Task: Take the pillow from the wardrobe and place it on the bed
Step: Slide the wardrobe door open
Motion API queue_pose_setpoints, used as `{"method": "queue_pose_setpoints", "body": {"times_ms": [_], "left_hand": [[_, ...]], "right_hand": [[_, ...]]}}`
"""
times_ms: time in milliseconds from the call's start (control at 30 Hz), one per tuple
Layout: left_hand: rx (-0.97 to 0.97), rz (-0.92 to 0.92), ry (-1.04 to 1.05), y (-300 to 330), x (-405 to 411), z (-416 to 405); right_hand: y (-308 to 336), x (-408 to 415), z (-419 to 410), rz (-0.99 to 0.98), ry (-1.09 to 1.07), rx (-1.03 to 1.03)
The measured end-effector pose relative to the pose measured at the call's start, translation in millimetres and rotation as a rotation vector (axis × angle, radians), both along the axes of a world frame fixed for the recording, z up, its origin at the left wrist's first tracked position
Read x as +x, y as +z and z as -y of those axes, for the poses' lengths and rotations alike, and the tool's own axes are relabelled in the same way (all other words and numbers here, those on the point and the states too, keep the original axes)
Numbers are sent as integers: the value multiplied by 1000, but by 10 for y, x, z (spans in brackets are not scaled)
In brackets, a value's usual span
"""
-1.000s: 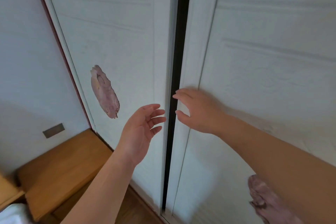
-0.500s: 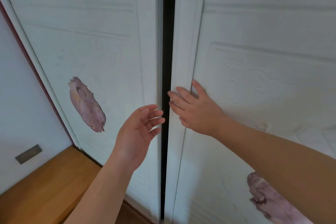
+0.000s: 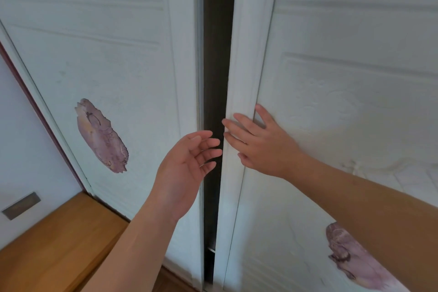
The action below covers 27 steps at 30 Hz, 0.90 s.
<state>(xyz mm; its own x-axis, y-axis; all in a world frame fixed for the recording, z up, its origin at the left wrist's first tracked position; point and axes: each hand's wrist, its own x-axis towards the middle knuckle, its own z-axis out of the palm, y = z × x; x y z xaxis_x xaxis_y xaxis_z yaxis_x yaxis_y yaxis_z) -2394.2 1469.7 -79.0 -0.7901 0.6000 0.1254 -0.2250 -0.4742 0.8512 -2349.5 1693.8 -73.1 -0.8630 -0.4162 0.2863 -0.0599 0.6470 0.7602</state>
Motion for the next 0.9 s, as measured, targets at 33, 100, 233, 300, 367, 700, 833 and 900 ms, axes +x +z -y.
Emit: {"method": "queue_pose_setpoints", "body": {"times_ms": [33, 100, 233, 300, 367, 700, 833, 900], "left_hand": [[7, -6, -7, 9, 13, -16], [14, -21, -20, 29, 48, -58], [5, -49, -55, 47, 117, -169], [6, -53, -85, 52, 143, -241], [12, -50, -122, 63, 162, -315], [22, -28, -212, 52, 487, -675], [11, -7, -209, 34, 635, -787], [5, 6, -217, 30, 721, -873]], "right_hand": [[-2, 34, -24, -5, 1, 3], [-12, 104, -89, -14, 4, 14], [-50, 242, -211, -39, 8, 13], [-78, 329, -268, -52, 3, 17], [-103, 419, -329, -64, -1, 27], [-119, 1002, -660, -120, -43, 69], [-118, 1240, -791, -135, -46, 62], [-120, 1377, -863, -137, -54, 65]]}}
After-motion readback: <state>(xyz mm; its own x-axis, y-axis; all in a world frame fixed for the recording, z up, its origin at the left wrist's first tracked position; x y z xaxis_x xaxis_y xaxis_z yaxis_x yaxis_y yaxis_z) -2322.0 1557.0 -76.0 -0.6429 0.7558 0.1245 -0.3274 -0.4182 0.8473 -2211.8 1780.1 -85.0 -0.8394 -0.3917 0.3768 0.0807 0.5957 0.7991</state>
